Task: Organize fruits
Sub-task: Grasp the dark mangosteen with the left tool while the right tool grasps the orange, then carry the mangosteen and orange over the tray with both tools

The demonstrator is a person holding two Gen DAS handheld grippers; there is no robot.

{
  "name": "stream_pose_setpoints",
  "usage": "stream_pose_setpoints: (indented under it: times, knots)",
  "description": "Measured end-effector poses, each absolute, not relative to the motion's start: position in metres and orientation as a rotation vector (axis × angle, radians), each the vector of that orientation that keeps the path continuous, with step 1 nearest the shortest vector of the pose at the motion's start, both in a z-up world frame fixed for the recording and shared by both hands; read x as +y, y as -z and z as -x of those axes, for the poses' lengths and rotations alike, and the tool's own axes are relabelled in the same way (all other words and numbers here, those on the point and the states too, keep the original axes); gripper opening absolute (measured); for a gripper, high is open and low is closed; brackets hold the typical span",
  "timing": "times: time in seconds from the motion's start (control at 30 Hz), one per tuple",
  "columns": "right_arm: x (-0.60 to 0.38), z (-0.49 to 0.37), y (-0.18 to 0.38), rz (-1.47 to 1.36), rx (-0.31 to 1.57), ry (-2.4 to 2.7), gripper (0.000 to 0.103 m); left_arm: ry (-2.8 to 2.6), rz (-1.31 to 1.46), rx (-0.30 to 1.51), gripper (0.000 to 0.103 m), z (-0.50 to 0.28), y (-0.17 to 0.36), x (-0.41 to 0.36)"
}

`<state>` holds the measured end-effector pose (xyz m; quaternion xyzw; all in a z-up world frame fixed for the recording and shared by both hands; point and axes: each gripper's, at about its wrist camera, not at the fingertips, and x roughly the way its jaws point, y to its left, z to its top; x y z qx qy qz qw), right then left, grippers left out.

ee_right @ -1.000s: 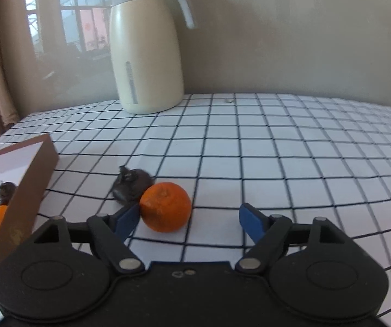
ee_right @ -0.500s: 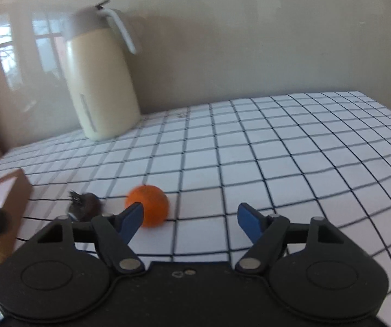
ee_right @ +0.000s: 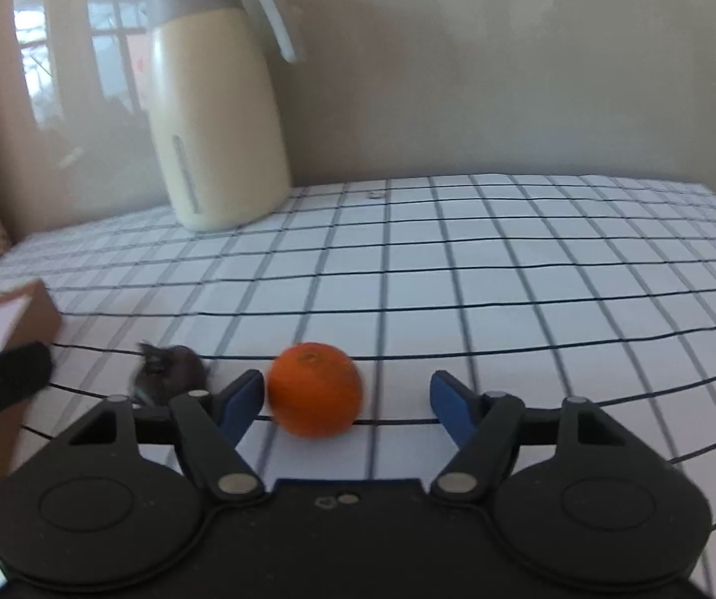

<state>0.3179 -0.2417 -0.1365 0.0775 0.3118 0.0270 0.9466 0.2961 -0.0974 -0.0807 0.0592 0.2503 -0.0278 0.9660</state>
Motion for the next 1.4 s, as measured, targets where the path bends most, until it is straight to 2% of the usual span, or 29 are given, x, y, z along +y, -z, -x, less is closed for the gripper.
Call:
stream_pose_setpoints:
  times: [0.43,0.53,0.73,0.8,0.83,0.97,1.27,1.3,1.37,1.4]
  knots:
    - [-0.278,-0.313,0.136,-0.188,0.62,-0.015,0.065,0.111,-0.105,0.555,0.103,-0.319,0.1,-0.139]
    - [-0.277,-0.315,0.137,-0.195,0.63,-0.036,0.06,0.106,-0.099,0.575,0.103,-0.326,0.106,-0.143]
    - [-0.276,-0.32,0.137,-0.194,0.637,-0.044,0.055,0.087,-0.091,0.597,0.102,-0.336,0.117,-0.144]
    - [-0.275,-0.322,0.137,-0.187,0.639,-0.041,0.054,0.099,-0.105,0.609,0.083,-0.339,0.121,-0.145]
    - [-0.274,-0.322,0.137,-0.182,0.64,-0.041,0.054,0.109,-0.107,0.624,0.08,-0.34,0.124,-0.146]
    - [-0.271,-0.325,0.138,-0.175,0.641,-0.043,0.052,0.133,-0.106,0.646,0.071,-0.345,0.13,-0.149]
    - [-0.267,-0.326,0.139,-0.138,0.641,-0.036,0.051,0.173,-0.124,0.638,0.043,-0.34,0.131,-0.158]
    - [-0.266,-0.326,0.139,-0.134,0.641,-0.035,0.051,0.172,-0.128,0.637,0.043,-0.339,0.13,-0.16]
    - [-0.267,-0.326,0.139,-0.141,0.638,-0.043,0.044,0.172,-0.128,0.637,0.043,-0.337,0.13,-0.16]
    - [-0.267,-0.326,0.139,-0.141,0.637,-0.042,0.036,0.172,-0.127,0.637,0.043,-0.337,0.13,-0.16]
